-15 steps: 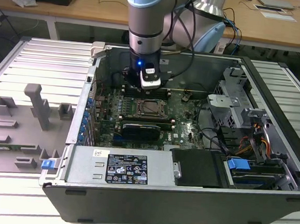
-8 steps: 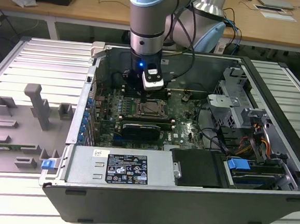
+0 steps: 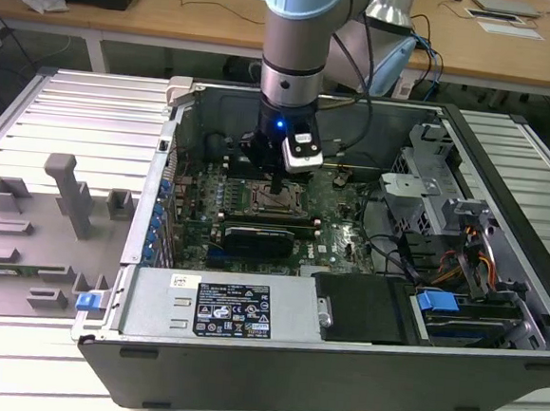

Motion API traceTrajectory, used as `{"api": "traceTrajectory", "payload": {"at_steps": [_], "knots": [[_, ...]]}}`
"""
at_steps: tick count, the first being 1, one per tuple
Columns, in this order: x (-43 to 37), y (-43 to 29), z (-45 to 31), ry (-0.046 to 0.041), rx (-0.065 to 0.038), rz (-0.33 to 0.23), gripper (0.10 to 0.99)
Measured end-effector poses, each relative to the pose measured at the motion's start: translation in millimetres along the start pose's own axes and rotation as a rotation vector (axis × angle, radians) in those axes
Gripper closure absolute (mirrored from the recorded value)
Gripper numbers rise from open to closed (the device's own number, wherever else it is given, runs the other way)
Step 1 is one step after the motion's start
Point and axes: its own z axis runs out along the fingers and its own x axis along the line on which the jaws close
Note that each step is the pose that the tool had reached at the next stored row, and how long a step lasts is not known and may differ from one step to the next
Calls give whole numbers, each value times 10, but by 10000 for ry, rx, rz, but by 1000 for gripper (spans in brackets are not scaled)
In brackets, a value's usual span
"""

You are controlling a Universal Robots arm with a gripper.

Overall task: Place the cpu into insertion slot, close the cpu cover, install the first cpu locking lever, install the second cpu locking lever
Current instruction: 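Install the first cpu locking lever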

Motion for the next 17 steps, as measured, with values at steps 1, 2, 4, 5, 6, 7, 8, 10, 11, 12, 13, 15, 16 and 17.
{"api": "traceTrajectory", "payload": {"at_steps": [1, 2, 4, 5, 6, 7, 8, 10, 11, 12, 13, 15, 16, 17], "knots": [[-4, 1, -9, 24, 16, -33, 980], [-6, 3, -27, 34, 22, -49, 980], [-8, 7, -108, 35, 35, -57, 980], [-9, 8, -132, 34, 37, -60, 980], [-9, 9, -160, 33, 42, -61, 980], [-11, 10, -203, 29, 54, -68, 980], [-11, 11, -230, 26, 66, -71, 980], [-12, 13, -260, 13, 114, -96, 980], [-19, 14, -260, 18, 115, -244, 980], [-23, 16, -261, 27, 114, -468, 980], [-31, 18, -260, 53, 114, -704, 980], [-46, 22, -259, 132, 139, -929, 980], [-52, 23, -260, 162, 149, -1014, 980], [-64, 26, -260, 216, 163, -1187, 980]]}}
